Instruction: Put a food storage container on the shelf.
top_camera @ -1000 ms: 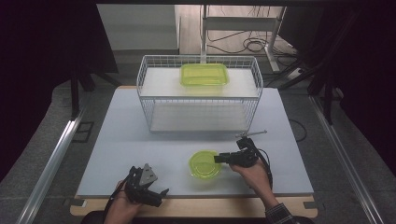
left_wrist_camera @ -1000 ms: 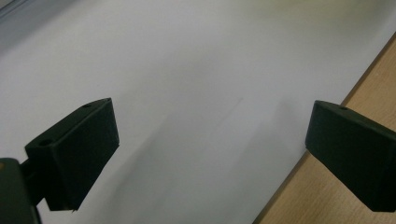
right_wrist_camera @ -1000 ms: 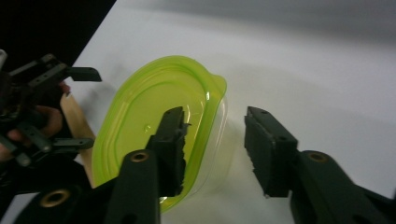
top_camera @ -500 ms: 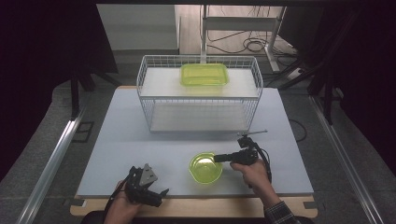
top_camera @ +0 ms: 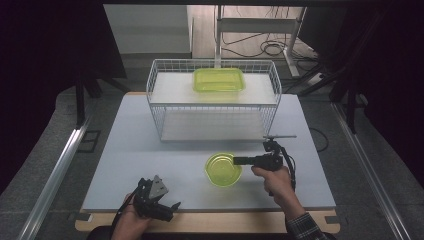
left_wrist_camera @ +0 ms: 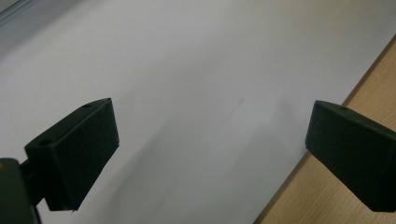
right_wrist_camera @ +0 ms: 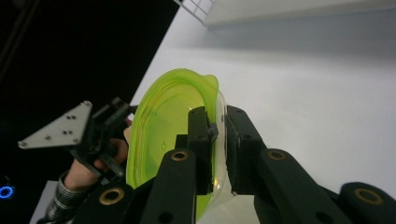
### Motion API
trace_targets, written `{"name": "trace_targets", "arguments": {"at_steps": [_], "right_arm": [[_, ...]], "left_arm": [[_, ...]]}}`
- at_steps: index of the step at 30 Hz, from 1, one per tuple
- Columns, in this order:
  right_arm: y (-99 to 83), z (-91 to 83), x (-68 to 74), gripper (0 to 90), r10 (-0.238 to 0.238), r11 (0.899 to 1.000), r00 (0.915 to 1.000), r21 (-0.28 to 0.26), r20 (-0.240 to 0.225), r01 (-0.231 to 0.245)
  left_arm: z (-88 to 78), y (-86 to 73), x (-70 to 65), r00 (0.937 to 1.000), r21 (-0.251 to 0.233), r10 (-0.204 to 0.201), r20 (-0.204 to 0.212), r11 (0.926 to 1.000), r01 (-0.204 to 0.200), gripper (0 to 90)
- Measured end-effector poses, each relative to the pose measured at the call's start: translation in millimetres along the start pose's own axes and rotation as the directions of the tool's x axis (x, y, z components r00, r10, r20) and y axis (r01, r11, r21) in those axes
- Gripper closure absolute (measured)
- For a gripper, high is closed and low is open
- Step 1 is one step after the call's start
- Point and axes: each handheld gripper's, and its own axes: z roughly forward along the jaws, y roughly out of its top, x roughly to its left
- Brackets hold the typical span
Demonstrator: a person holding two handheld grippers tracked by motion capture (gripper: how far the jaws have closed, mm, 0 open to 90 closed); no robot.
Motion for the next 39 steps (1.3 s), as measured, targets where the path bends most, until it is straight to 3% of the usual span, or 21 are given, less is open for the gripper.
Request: {"name": "trace_targets", "arguments": {"at_steps": [19,39], "right_arm": [[38.2,-20.7,28.1,80.9,-0.023,0.997,0.9995,-0.069,-0.021,0.021],[88.7,-41.9,55.3,80.9,-0.035,0.985,0.9987,-0.172,-0.036,0.029]], "left_arm": [[0.2,0.0,0.0,1.0,0.002,0.001,0.0,1.0,-0.001,2.6],[0.1,-0.3,1.1,0.9999,-0.001,-0.011,0.003,0.9999,0.011,2.5]]}}
